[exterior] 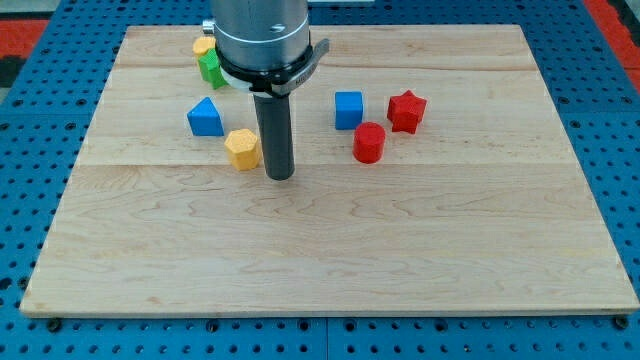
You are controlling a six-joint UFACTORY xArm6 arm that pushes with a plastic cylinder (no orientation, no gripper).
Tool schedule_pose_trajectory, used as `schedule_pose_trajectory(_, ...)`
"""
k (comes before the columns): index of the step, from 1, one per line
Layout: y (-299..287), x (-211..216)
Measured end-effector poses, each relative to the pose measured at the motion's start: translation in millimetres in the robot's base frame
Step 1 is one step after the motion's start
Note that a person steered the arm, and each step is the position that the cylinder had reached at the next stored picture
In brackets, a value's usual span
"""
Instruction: Move the yellow hexagon to the green star
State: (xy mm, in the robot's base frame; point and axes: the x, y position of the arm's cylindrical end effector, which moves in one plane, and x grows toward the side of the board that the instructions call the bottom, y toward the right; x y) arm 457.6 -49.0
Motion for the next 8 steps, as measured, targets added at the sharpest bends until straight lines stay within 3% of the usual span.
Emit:
schedule_pose_trajectory(2, -3, -2)
schedule_pose_trajectory(4, -9, 36)
schedule_pose_trajectory(6, -10, -28)
schedule_pose_trajectory(8, -10, -60)
